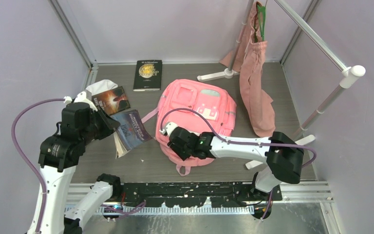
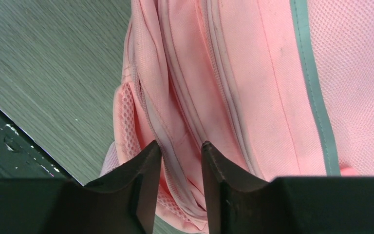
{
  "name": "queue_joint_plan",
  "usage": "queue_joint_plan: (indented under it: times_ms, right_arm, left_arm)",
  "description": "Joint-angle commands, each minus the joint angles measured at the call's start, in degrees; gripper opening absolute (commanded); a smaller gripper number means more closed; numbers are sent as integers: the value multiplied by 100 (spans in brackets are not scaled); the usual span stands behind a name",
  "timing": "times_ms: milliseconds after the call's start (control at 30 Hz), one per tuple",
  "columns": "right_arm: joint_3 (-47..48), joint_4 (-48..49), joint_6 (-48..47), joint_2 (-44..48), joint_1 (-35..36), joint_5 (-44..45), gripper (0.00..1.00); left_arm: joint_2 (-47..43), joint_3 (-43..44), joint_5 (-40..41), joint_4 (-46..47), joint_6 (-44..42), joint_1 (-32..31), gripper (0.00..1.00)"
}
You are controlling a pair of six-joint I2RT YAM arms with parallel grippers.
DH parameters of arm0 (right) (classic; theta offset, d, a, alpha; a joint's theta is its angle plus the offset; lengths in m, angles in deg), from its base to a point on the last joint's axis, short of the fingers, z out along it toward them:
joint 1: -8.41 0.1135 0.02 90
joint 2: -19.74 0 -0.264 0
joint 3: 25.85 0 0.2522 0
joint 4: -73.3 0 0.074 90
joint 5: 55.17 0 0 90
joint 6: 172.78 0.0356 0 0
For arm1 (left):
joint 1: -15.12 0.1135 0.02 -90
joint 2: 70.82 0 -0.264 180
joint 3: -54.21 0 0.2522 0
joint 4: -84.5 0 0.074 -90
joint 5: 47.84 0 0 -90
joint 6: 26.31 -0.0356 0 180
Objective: Pack the student bag
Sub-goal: Place the book in the student bag.
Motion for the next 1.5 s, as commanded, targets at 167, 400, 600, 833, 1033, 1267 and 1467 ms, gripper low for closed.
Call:
queue_joint_plan:
  times_ms: [167,400,600,833,1033,1267,1467]
  right_arm:
    - [289,115,-31,-32,-131,-94,1]
    - [1027,101,208,79,-168,-1089,1]
    - [2098,975,1358,-376,-888,-2487,1]
    - [3332,125,1560,-1437,-1252,-3112,1]
    - [2422,431,2009,-1467,-1253,-3431,1]
    - [2363,567,2094,-1905,-1249,-3443,21]
    - [2491,419,1931,-2096,-1249,-3226,48]
  left_arm:
    - [-29,94,-113,731,-18,1,0]
    - [103,-58,-119,807,-156,60,0]
    - [90,130,-199,683,-315,358,0]
    - [36,423,-208,456,-417,440,0]
    - [-70,273,-226,434,-359,440,0]
    - [-49,-47,-680,702,-178,440,0]
    - [-138,-93,-646,699,-176,440,0]
